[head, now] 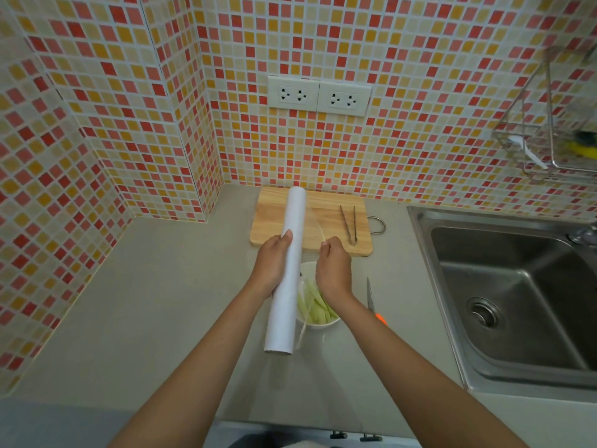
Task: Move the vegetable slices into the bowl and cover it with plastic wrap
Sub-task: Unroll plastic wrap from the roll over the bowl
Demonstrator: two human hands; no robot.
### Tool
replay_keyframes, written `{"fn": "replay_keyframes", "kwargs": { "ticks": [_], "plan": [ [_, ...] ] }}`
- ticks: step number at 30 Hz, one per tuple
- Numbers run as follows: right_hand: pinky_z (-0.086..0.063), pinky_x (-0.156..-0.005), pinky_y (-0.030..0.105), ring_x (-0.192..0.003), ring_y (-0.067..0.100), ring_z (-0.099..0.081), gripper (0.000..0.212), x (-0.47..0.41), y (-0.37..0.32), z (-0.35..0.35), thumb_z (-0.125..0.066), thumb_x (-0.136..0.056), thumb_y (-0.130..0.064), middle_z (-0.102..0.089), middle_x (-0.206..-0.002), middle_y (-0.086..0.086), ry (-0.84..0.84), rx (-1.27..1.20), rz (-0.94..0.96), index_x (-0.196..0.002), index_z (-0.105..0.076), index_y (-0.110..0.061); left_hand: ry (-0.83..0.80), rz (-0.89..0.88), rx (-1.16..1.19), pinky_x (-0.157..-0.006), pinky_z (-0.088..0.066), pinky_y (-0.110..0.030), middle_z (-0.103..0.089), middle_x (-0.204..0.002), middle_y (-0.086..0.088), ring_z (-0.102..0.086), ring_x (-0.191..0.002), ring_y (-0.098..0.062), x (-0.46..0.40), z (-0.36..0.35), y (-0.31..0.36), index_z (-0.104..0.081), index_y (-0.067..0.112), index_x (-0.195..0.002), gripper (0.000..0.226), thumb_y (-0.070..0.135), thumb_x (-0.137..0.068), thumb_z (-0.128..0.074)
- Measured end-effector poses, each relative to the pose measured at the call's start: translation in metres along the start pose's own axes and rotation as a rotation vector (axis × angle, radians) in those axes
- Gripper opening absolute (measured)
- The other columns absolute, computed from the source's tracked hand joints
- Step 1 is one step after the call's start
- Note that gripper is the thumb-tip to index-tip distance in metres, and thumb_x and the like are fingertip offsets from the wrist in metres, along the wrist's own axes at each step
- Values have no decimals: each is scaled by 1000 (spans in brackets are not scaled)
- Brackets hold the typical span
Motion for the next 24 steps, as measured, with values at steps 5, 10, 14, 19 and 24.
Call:
{"fn": "replay_keyframes", "kwargs": {
  "ticks": [5,10,14,19,24],
  "plan": [
    [-47,-44,43,-51,23,-42,32,4,11,2,-29,-101,-17,-38,-58,3,6,-86,-98,-70,-35,-14,53,-73,-151,-62,-50,-33,-62,-81,-7,-63,-69,-21,5,-9,-2,-57,10,-89,48,56,-80,-66],
    [-30,-47,29,-49,12,-35,28,1,9,10,-29,-102,-17,-40,-57,-2,64,-38,-39,-77,-41,-9,84,-133,-178,-51,-42,-18,-57,-65,4,-56,-60,-12,5,-6,1,-57,14,-71,38,49,-84,-65],
    [-26,-47,28,-49,10,-32,28,-5,14,19,-30,-103,-16,-39,-56,-2,81,-1,-28,-81,-45,-5,40,-49,-21,-58,-49,-28,-61,-80,-10,-59,-69,-23,2,-2,-3,-61,6,-87,37,40,-96,-51],
    [-24,-46,26,-50,11,-30,28,-3,17,20,-31,-102,-16,-37,-56,-2,70,-5,-17,-78,-42,-8,-27,77,103,-48,-53,-28,-61,-82,-12,-60,-61,-21,4,-4,-10,-57,4,-103,47,49,-91,-54],
    [-27,-46,26,-54,15,-38,29,-3,22,23,-30,-102,-17,-44,-60,1,62,39,-21,-84,-48,-4,-60,63,50,-57,-57,-32,-61,-83,-6,-63,-70,-20,3,-4,-16,-61,8,-100,36,32,-79,-76]
  ]
}}
Point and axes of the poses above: each hand's wrist, its own x-axis away from the middle knuckle, its own z-axis out of the back of the hand, y = z × x, the point moved 6 cm from there along -x, towards the middle knuckle
